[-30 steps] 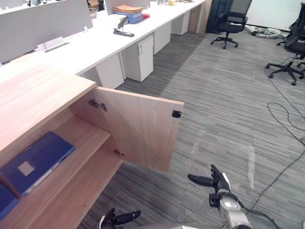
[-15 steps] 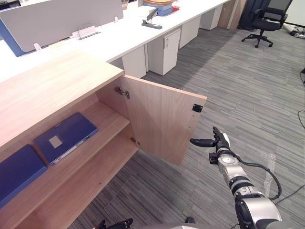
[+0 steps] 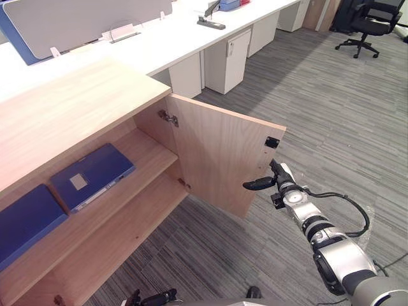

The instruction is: Walk over to the cabinet, pick up the folder, carry it to the office cabinet, place the folder inside the office cabinet, then close the office cabinet door

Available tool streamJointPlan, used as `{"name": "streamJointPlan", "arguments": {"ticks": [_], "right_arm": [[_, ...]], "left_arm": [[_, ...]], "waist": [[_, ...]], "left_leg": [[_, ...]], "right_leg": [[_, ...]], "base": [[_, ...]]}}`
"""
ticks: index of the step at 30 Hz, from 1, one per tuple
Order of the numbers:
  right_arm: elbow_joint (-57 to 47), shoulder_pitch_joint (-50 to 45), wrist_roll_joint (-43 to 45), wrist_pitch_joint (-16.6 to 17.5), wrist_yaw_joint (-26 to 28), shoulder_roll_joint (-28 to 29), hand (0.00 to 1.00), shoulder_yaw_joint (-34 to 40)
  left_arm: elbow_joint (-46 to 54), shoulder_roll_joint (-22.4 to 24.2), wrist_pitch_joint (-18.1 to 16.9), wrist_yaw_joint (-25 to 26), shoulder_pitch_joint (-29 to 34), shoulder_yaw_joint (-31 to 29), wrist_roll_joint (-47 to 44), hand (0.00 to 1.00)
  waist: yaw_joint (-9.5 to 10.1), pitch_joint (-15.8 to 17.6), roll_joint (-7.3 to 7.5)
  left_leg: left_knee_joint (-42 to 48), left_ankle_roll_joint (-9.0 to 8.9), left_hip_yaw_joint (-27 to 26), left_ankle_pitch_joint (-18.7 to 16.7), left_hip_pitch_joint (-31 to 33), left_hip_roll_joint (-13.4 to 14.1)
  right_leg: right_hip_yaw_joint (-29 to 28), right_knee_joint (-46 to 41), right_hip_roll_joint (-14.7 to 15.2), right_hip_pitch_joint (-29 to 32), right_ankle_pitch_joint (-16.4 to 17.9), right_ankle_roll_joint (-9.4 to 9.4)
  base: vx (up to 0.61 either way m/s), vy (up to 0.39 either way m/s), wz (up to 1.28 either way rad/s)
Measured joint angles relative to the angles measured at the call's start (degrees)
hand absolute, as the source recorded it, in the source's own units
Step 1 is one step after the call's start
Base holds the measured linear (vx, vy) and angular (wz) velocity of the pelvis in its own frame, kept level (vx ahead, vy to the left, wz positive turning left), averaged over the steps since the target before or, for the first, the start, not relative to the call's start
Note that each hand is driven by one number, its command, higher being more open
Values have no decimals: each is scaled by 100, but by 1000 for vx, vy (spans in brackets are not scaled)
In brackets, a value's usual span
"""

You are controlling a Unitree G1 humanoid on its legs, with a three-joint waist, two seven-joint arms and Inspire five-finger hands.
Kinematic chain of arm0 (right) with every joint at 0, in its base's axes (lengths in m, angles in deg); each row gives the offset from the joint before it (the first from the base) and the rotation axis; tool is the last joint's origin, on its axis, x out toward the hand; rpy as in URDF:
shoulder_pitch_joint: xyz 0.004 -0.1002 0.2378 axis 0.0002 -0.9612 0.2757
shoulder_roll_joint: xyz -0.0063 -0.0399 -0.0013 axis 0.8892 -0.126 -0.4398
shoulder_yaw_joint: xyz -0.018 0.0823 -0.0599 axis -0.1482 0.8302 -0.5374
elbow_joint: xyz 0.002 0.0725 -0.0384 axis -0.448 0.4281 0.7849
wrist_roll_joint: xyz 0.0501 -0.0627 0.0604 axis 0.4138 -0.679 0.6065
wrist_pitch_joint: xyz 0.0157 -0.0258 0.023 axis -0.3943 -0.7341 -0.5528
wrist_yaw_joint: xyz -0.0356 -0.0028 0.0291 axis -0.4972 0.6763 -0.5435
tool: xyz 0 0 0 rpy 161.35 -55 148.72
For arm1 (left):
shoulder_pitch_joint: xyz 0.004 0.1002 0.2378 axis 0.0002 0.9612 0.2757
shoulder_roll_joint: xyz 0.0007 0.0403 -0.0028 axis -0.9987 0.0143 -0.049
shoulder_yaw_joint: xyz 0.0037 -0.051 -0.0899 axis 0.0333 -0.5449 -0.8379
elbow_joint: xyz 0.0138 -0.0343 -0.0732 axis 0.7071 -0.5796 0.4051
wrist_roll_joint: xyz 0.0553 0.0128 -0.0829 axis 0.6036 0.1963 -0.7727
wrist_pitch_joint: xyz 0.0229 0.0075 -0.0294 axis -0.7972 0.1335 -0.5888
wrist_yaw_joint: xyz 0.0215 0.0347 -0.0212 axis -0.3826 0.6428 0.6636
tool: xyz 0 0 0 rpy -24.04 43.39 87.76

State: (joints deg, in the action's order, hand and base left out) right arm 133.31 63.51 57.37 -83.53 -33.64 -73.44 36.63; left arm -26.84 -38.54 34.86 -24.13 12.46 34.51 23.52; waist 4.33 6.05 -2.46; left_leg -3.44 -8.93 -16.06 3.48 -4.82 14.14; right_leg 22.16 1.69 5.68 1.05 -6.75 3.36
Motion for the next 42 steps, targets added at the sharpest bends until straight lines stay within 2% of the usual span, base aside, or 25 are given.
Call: {"name": "streamJointPlan", "arguments": {"ticks": [13,17,18,21,25,26,29,30,31,33,36,40,42], "right_arm": [[397,402,0,1,161,-173,100,-85],[162,408,-674,-23,194,-565,100,-1308],[-121,407,-1104,-65,247,-770,100,-1822],[-1153,325,-1952,-176,514,-1140,100,-2653],[-2748,163,-2334,-148,1093,-1861,100,-3695],[-3383,96,-2584,-7,1397,-2036,100,-4057],[-4168,66,-2816,181,1702,-2034,100,-4537],[-4510,55,-2924,391,1855,-1969,100,-4675],[-4632,53,-2923,489,1900,-1906,100,-4728],[-4897,52,-2895,920,1978,-1491,100,-4796],[-5088,53,-2737,1318,1981,-1184,100,-4828],[-4999,-23,-2694,1320,1974,-889,100,-4839],[-4900,-511,-2696,1243,1944,-901,100,-4773]], "left_arm": [[-127,-112,-1,21,-37,-449,118,100],[-131,-147,-2,32,-83,-436,133,100],[-144,-155,-2,55,-114,-387,209,100],[-187,-128,11,136,-193,-325,227,100],[-218,-111,-31,67,-310,-371,212,100],[-215,-149,-23,17,-316,-539,97,100],[-242,-224,33,34,-315,-748,-25,100],[-243,-208,34,45,-346,-866,-20,100],[-244,-194,35,53,-360,-899,-20,100],[-255,-159,38,70,-395,-974,-25,100],[-248,-148,39,149,-465,-1153,-43,100],[-250,-129,88,210,-357,-1344,-143,100],[-217,-64,93,180,-256,-1331,-165,100]], "waist": [[36,73,106],[25,95,143],[-17,106,160],[-179,103,192],[-228,96,202],[-214,95,203],[-186,84,215],[-157,78,217],[-140,77,216],[-62,65,233],[147,-9,355],[226,-120,548],[280,-120,591]], "left_leg": [[-13,-1,73,5,6,10],[-26,-3,95,6,10,11],[-25,-3,83,6,7,18],[-22,-7,-69,2,2,68],[241,-59,-93,-40,83,222],[403,-47,-80,-44,125,302],[516,-1,-96,-40,181,400],[509,82,-98,-34,216,413],[502,88,-98,-30,228,417],[486,94,-89,-25,239,425],[469,94,-59,-25,245,420],[472,156,8,-66,235,354],[563,261,279,-266,250,196]], "right_leg": [[59,176,-48,-104,-84,-24],[69,191,-56,-121,-82,-25],[46,191,-67,-109,-79,-27],[-110,185,-124,-4,-87,-39],[-243,87,-246,89,-8,-118],[-234,-30,-288,105,123,-183],[-230,-146,-362,154,223,-247],[-228,-250,-367,235,278,-264],[-224,-293,-365,264,303,-271],[-208,-480,-340,342,359,-277],[-189,-675,-295,415,456,-256],[-103,-917,-157,432,602,-203],[61,-1458,146,493,920,-77]], "base": [[-37,23,2],[-46,27,1],[-42,19,-10],[-35,10,-29],[-23,-54,-22],[-23,-99,-1],[-13,-85,-1],[-5,-62,0],[3,-29,3],[19,-4,6],[25,14,8],[-1,28,18],[-24,77,46]]}}
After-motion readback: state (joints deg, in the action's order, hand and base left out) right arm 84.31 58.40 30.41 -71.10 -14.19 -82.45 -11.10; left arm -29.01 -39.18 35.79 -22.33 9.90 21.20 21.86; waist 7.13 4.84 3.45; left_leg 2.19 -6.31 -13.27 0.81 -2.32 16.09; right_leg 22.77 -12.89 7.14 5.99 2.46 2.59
